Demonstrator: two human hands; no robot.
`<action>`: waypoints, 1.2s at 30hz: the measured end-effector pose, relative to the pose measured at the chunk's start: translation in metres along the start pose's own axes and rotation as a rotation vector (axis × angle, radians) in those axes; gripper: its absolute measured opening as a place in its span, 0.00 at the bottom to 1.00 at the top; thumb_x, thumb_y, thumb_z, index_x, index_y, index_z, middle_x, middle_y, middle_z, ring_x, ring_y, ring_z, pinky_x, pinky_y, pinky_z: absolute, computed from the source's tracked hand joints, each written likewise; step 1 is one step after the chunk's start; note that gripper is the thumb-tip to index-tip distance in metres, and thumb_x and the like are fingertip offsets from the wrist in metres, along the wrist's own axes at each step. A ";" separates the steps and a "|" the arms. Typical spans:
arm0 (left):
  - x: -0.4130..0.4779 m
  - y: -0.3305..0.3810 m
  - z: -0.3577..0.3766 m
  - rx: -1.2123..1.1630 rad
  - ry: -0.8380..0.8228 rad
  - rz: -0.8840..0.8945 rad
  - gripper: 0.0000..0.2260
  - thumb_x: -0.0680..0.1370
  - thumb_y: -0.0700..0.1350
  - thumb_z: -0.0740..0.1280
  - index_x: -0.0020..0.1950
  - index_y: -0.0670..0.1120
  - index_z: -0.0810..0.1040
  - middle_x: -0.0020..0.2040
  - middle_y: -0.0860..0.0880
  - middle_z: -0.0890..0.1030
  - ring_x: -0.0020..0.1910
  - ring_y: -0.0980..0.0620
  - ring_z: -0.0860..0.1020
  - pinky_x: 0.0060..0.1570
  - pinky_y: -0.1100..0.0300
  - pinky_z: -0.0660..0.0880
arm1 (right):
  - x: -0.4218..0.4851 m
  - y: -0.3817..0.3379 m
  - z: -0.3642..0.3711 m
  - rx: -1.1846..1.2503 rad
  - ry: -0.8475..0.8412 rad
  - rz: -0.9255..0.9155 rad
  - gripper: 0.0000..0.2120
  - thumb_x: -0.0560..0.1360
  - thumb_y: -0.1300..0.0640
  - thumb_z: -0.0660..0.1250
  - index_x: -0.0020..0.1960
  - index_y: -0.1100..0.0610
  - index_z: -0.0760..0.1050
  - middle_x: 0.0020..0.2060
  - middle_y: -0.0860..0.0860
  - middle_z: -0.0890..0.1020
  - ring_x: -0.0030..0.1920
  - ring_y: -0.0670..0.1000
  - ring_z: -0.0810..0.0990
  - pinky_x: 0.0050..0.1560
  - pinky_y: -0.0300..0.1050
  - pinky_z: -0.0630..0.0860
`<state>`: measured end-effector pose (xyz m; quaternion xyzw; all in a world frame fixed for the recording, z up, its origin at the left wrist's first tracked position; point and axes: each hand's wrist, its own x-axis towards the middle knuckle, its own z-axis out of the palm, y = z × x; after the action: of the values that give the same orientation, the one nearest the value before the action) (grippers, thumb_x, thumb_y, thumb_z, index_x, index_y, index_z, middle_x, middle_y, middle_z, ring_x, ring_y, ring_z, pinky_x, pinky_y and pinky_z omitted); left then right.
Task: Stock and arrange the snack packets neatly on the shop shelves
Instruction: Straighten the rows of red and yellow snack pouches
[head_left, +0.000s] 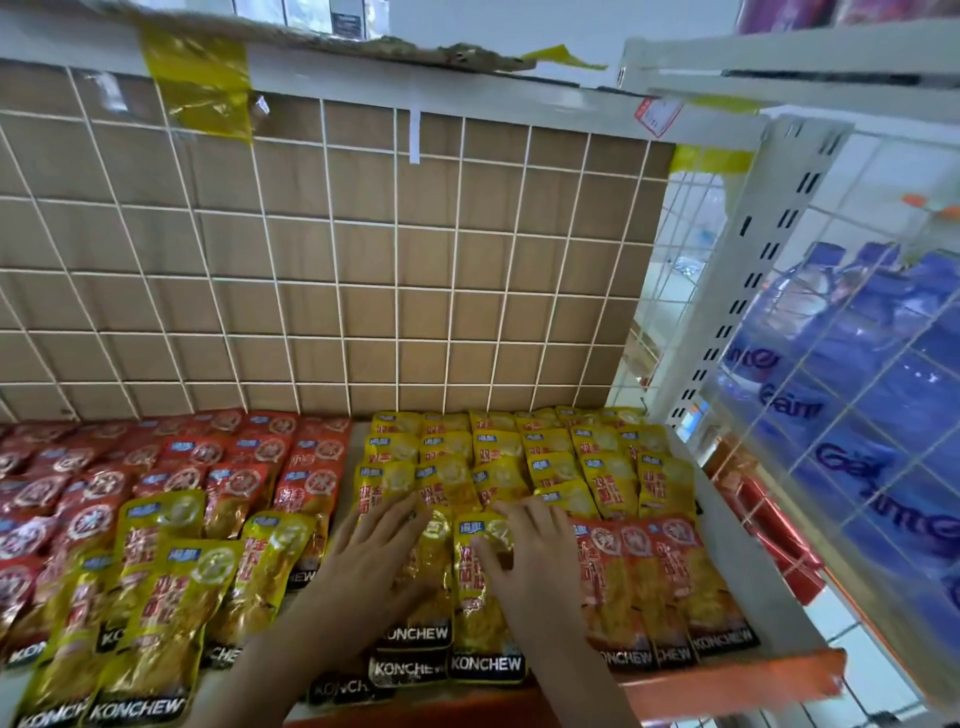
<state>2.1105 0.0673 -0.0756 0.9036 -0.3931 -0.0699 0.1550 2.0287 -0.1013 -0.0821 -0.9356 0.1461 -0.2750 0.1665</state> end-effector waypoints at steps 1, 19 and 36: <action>0.001 0.000 0.001 0.014 0.004 -0.005 0.53 0.57 0.78 0.25 0.77 0.56 0.48 0.74 0.61 0.44 0.71 0.63 0.37 0.69 0.58 0.33 | 0.000 -0.001 0.000 -0.008 -0.004 -0.016 0.20 0.71 0.41 0.57 0.51 0.52 0.79 0.43 0.46 0.77 0.43 0.48 0.77 0.43 0.40 0.75; 0.044 0.060 -0.006 -0.042 -0.012 0.188 0.31 0.72 0.67 0.46 0.74 0.57 0.59 0.73 0.59 0.60 0.73 0.56 0.54 0.71 0.59 0.49 | -0.009 0.087 -0.042 0.122 0.081 0.054 0.20 0.73 0.42 0.57 0.52 0.54 0.79 0.47 0.45 0.79 0.47 0.45 0.75 0.50 0.41 0.72; 0.050 0.069 0.003 0.013 -0.007 0.113 0.28 0.77 0.59 0.60 0.75 0.55 0.55 0.73 0.56 0.57 0.74 0.54 0.50 0.72 0.58 0.44 | -0.010 0.086 -0.030 -0.034 -0.138 0.062 0.38 0.69 0.27 0.48 0.65 0.53 0.72 0.60 0.47 0.75 0.62 0.52 0.71 0.64 0.54 0.69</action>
<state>2.0967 -0.0142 -0.0557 0.8807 -0.4444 -0.0619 0.1515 1.9875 -0.1823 -0.0967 -0.9499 0.1680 -0.2023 0.1688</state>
